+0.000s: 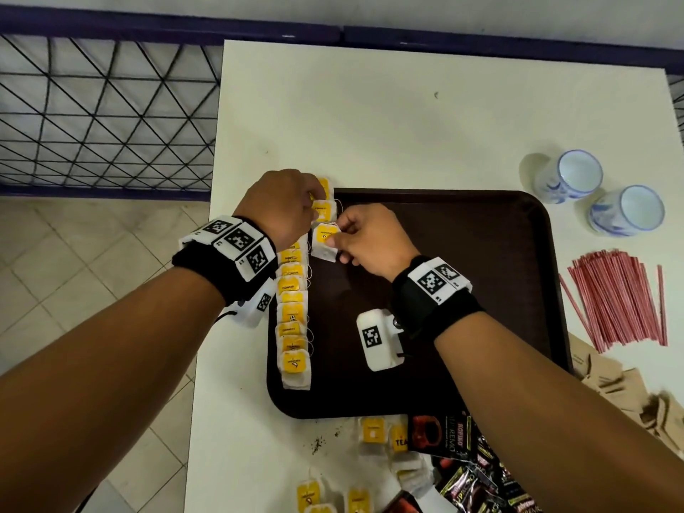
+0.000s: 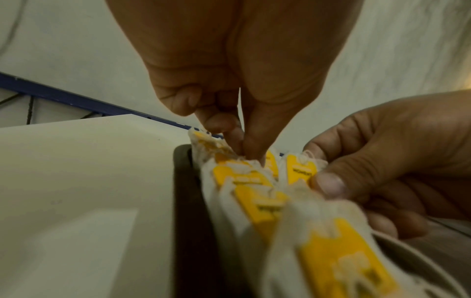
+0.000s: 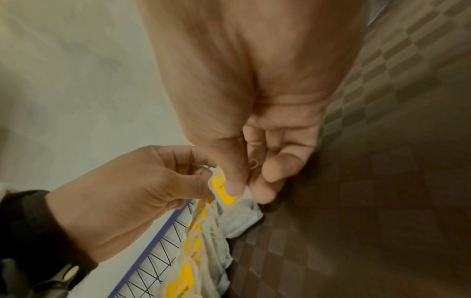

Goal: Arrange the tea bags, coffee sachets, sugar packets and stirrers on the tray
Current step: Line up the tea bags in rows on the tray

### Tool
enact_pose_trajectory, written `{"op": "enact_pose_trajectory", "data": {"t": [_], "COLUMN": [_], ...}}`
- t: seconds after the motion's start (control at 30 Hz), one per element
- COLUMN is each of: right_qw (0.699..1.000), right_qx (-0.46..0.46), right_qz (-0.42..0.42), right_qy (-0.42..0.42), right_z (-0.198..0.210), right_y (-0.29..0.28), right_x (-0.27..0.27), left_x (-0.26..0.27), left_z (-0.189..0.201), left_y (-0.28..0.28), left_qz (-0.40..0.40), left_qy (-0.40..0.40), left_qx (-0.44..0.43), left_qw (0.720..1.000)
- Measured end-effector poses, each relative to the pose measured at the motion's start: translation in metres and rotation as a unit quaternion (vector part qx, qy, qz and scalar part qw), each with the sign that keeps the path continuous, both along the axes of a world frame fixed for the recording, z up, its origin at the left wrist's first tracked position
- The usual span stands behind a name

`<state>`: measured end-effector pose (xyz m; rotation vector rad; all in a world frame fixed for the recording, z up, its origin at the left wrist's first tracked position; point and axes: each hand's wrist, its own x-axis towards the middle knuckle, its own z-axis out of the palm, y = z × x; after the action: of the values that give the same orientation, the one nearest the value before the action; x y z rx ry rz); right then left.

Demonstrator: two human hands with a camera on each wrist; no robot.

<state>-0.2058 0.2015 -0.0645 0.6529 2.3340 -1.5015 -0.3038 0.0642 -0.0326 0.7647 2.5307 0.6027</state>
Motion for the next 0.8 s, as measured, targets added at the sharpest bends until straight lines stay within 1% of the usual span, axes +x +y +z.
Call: {"op": "enact_pose_trajectory", "data": {"t": [0.1, 0.23, 0.4, 0.6, 0.7, 0.8], "right_qw": [1.000, 0.999, 0.997, 0.998, 0.998, 0.997], "right_qx": [0.005, 0.023, 0.049, 0.048, 0.049, 0.054], "right_qz": [-0.013, -0.033, -0.056, -0.048, -0.043, -0.047], "right_qy": [0.003, 0.012, 0.012, 0.011, 0.009, 0.009], "right_z": [-0.002, -0.003, -0.007, -0.005, 0.004, 0.016], "right_y": [-0.001, 0.000, -0.004, -0.008, -0.006, 0.006], "right_x": [-0.005, -0.009, -0.012, -0.014, -0.010, 0.004], "left_x": [-0.001, -0.002, -0.004, -0.004, 0.001, 0.022], "left_z": [-0.002, -0.002, -0.006, -0.011, -0.010, 0.002], "left_y": [-0.002, -0.001, -0.003, -0.010, -0.022, -0.038], "left_qz": [0.007, 0.003, 0.008, 0.020, 0.043, 0.054], "left_qy": [-0.001, 0.017, 0.020, 0.027, 0.044, 0.062], "left_qx": [0.017, 0.028, 0.029, 0.045, 0.075, 0.137], "left_qw": [1.000, 0.999, 0.999, 0.998, 0.995, 0.987]}}
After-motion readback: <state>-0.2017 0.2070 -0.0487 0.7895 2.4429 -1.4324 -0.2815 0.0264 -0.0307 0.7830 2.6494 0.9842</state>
